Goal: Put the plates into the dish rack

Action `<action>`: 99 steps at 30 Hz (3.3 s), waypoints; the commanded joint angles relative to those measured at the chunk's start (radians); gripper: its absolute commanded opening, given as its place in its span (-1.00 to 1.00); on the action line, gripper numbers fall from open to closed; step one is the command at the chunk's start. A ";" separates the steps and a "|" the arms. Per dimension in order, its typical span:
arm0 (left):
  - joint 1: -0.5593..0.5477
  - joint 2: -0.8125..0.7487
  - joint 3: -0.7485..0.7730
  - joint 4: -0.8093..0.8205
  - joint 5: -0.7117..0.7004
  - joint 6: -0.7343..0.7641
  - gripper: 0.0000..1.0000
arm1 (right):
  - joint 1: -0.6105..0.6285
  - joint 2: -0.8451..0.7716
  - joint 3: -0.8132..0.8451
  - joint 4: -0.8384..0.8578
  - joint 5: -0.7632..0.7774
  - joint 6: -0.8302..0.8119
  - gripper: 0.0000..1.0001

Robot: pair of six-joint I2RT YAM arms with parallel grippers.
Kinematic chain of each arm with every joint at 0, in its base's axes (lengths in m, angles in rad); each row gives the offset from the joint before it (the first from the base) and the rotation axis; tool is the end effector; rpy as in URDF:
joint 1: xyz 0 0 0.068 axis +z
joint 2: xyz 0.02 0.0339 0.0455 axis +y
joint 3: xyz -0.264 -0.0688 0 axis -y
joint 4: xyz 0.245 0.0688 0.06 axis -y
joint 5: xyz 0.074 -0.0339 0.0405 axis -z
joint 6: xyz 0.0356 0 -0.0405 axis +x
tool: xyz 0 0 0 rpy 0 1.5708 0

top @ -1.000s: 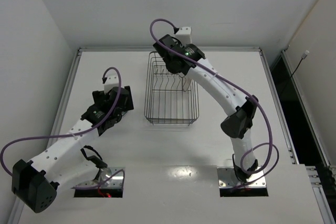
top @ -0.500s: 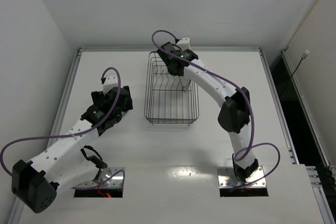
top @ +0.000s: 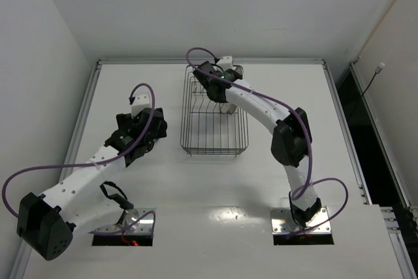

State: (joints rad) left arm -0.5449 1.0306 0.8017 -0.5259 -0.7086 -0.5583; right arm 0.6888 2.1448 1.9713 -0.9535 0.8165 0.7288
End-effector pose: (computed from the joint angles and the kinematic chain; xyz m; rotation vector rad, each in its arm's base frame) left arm 0.1916 -0.0891 0.2735 -0.3493 2.0945 0.1856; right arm 0.3695 0.2706 0.2631 0.2656 2.2544 -0.4101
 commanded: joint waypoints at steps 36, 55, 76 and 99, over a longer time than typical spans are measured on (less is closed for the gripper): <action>0.151 0.994 0.346 -0.063 0.020 0.084 -0.16 | 0.198 -1.436 -0.844 0.338 -0.338 0.049 0.30; 0.062 0.550 0.726 -0.322 -0.109 -0.049 -1.00 | 0.198 -1.493 -0.911 0.134 -0.277 0.104 0.30; -0.016 0.579 0.732 0.612 0.866 -0.264 -1.00 | 0.189 -1.668 -0.988 -0.024 -0.267 0.161 0.24; -0.007 0.708 0.619 0.664 0.834 -0.210 -1.00 | 0.189 -1.798 -0.990 -0.171 -0.258 0.201 0.19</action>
State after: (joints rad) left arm -0.5545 1.7847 1.3819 0.0612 0.1280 -0.7753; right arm 0.8795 0.3481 0.9760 -1.1118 0.5438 0.9169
